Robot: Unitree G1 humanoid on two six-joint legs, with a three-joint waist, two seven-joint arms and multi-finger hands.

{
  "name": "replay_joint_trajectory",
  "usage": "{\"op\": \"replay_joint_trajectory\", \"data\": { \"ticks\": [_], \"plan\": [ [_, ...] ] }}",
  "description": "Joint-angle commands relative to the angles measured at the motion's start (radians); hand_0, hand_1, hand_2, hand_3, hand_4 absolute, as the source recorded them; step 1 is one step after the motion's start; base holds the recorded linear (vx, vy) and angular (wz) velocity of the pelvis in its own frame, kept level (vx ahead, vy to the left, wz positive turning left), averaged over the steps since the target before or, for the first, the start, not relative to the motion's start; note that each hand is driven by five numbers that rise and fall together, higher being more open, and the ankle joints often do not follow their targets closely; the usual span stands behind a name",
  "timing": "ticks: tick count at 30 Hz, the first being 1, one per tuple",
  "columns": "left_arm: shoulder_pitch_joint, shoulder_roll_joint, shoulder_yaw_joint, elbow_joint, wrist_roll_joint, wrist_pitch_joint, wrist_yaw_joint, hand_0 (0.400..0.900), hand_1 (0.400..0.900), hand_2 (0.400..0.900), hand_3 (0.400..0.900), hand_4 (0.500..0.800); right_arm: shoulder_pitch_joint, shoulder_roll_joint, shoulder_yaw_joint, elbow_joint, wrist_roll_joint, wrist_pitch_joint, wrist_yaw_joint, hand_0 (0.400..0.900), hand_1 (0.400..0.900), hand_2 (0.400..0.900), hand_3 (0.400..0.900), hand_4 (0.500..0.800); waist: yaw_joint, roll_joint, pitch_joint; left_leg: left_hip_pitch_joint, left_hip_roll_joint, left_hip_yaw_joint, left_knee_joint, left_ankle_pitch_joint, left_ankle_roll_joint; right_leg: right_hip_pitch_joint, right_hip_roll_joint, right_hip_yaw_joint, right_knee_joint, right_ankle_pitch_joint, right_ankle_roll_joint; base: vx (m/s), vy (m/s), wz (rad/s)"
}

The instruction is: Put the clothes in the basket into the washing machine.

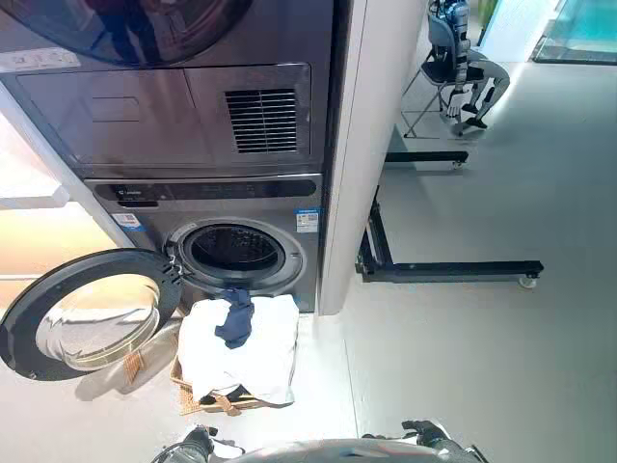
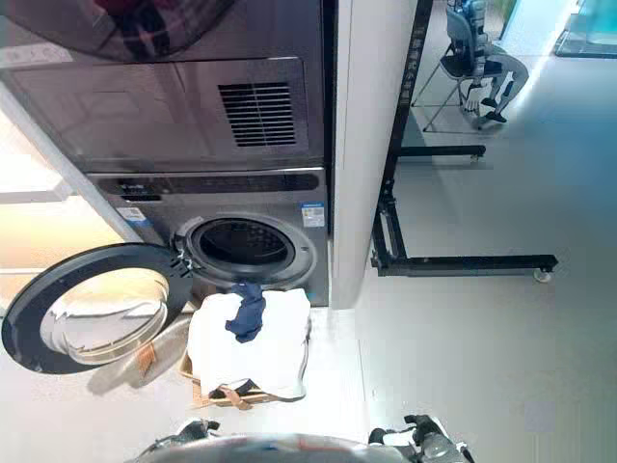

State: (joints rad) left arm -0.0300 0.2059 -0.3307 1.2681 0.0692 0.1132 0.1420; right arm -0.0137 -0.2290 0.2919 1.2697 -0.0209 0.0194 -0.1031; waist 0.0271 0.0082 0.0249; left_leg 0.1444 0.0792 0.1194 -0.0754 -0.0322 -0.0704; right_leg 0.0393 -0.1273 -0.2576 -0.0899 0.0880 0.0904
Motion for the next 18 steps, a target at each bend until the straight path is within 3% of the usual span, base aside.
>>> {"op": "replay_joint_trajectory", "data": {
  "ticks": [1,18],
  "plan": [
    [-0.058,0.017,0.000,0.057,-0.006,0.009,0.019,0.900,0.900,0.900,0.900,0.800,-0.072,0.012,0.034,0.046,-0.009,-0.024,-0.017,0.900,0.900,0.900,0.900,0.800,0.007,-0.058,0.003,-0.049,-0.046,0.040,-0.012,-0.032,0.050,0.041,-0.039,0.036,0.045,-0.082,0.051,0.00,0.000,0.00],
    [-0.049,0.013,0.002,0.059,-0.006,0.004,0.002,0.900,0.900,0.900,0.900,0.800,-0.064,0.011,0.026,0.052,-0.017,-0.031,-0.019,0.900,0.900,0.900,0.900,0.800,0.004,-0.053,0.001,-0.045,-0.044,0.043,-0.012,-0.033,0.049,0.043,-0.039,0.035,0.048,-0.086,0.050,0.00,0.000,0.00]
  ]
}}
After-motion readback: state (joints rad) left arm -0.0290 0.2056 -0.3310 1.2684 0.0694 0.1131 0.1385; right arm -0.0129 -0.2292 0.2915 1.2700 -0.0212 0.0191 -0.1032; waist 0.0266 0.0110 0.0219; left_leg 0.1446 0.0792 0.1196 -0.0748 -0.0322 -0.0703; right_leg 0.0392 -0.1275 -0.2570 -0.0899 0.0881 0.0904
